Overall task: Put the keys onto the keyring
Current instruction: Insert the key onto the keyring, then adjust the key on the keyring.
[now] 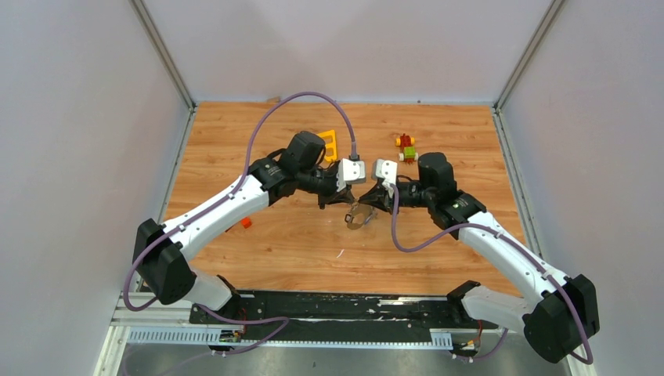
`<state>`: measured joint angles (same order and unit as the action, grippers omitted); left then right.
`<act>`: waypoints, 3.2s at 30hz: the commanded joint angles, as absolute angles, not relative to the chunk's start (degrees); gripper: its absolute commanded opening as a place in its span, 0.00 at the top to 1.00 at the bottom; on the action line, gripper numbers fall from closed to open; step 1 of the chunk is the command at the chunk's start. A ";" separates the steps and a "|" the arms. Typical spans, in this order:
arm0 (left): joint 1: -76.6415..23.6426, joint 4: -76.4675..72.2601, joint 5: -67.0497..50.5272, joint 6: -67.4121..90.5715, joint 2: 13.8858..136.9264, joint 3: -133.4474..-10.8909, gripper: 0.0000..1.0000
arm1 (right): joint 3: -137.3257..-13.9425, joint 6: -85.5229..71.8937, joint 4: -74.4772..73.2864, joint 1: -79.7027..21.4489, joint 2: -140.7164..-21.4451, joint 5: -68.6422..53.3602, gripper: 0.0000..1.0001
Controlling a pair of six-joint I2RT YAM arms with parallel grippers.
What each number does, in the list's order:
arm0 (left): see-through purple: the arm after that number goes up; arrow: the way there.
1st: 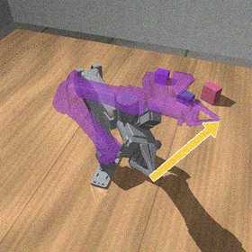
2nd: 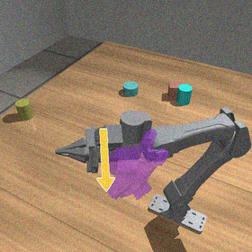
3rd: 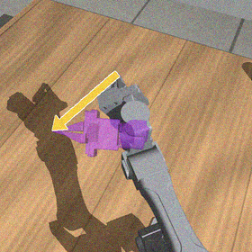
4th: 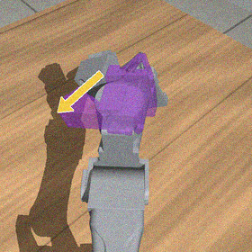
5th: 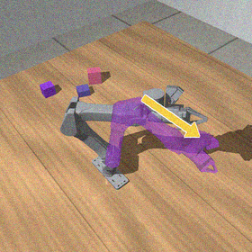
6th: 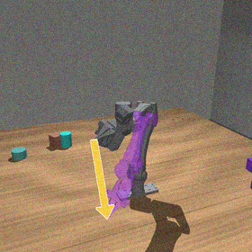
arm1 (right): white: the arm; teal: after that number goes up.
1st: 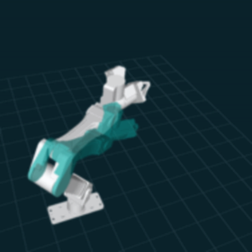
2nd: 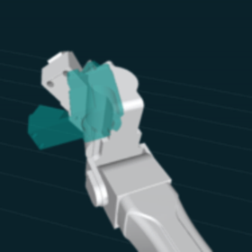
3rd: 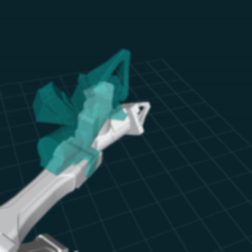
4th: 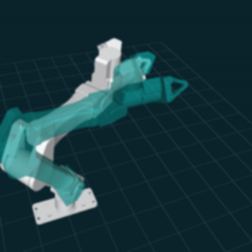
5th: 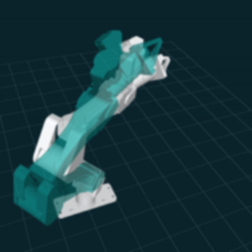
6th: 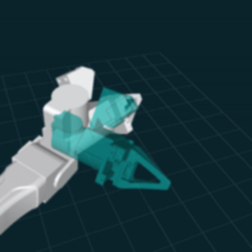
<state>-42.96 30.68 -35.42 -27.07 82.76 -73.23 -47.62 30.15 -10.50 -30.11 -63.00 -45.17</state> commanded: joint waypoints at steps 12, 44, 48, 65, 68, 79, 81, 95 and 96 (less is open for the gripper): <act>-42.28 34.37 -38.88 -32.07 84.89 -75.50 1.00 | -47.48 26.71 -4.96 -27.93 -60.43 -50.85 1.00; -41.52 36.68 -40.40 -48.80 82.42 -76.53 0.72 | -46.28 28.44 -4.32 -24.87 -60.46 -59.10 1.00; -41.57 41.17 -41.09 -52.52 81.70 -78.00 0.65 | -46.06 32.01 -5.85 -24.70 -60.08 -60.74 1.00; -41.57 34.18 -48.92 -48.04 79.17 -73.64 0.51 | -47.53 42.28 -13.75 -24.65 -60.16 -65.75 1.00; -41.62 33.95 -50.00 -47.59 79.66 -73.47 0.54 | -47.60 43.42 -14.73 -24.58 -60.31 -66.09 1.00; -42.17 31.76 -50.84 -47.21 82.34 -72.33 0.64 | -47.46 44.17 -15.01 -24.58 -60.90 -66.00 1.00; -42.27 31.76 -50.87 -47.60 82.82 -72.33 0.67 | -47.37 43.85 -14.76 -24.65 -60.99 -66.01 1.00; -42.54 33.28 -51.44 -48.69 85.20 -72.85 1.00 | -46.96 41.61 -12.34 -24.55 -60.69 -64.73 1.00; -42.58 33.38 -51.54 -48.69 85.31 -72.90 1.00 | -46.82 41.16 -11.94 -24.60 -60.65 -64.36 1.00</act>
